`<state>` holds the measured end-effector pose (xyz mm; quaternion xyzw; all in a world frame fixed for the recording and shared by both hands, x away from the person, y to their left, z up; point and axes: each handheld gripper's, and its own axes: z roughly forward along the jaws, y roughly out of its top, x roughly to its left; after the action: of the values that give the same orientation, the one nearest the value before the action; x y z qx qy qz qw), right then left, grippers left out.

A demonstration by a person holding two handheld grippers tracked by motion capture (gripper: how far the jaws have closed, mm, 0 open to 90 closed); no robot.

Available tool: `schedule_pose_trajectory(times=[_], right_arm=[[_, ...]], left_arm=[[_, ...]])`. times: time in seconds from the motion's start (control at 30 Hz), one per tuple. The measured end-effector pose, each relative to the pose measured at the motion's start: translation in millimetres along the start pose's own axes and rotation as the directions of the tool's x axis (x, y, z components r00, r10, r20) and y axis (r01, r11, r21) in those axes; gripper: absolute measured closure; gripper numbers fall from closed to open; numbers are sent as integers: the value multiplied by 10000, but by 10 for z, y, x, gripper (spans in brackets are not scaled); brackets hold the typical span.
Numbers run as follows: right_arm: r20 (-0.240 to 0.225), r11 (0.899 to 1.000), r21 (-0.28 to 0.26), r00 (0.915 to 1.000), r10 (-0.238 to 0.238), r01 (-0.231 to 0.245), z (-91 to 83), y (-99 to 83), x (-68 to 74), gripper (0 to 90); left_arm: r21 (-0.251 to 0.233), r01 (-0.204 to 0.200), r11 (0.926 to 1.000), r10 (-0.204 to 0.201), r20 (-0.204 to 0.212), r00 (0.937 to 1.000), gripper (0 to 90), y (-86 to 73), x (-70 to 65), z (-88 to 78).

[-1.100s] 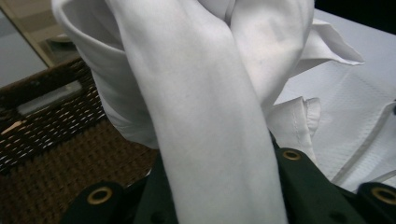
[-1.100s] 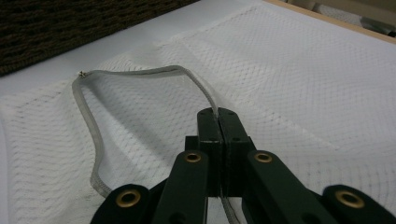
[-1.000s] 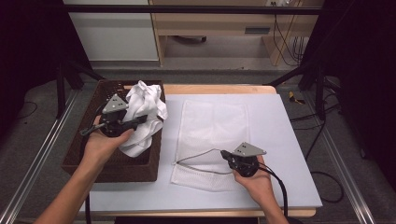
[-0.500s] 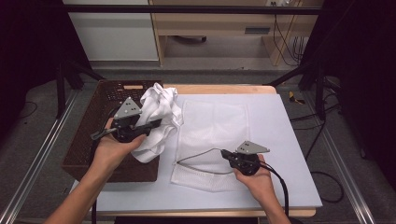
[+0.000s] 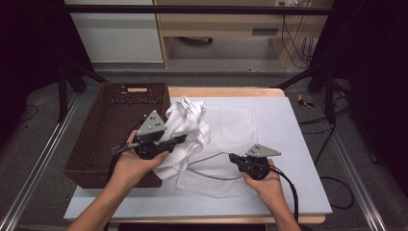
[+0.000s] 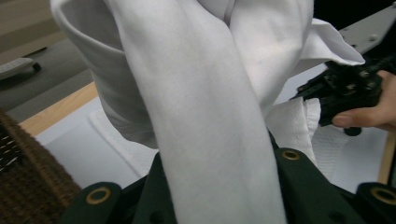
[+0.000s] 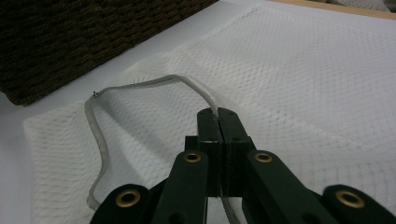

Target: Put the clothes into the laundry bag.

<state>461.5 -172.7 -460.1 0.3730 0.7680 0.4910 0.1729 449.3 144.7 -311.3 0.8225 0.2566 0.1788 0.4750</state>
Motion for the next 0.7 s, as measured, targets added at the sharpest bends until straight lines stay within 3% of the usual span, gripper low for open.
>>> schedule_pose_trajectory(times=[0.37,0.63,0.7], right_arm=[[-57,9999,-20,9999,148,-148,3,-1,-20,894],[-108,9996,-32,9995,288,-289,4,-4,-30,894],[-272,9979,-155,9977,625,-629,4,-2,-36,894]], left_arm=[[-27,-86,10000,88,1059,9943,739,-124,-430,191],[333,-121,9994,76,1334,9910,738,-293,-554,382],[446,-228,9987,163,1410,9899,738,-325,-572,430]])
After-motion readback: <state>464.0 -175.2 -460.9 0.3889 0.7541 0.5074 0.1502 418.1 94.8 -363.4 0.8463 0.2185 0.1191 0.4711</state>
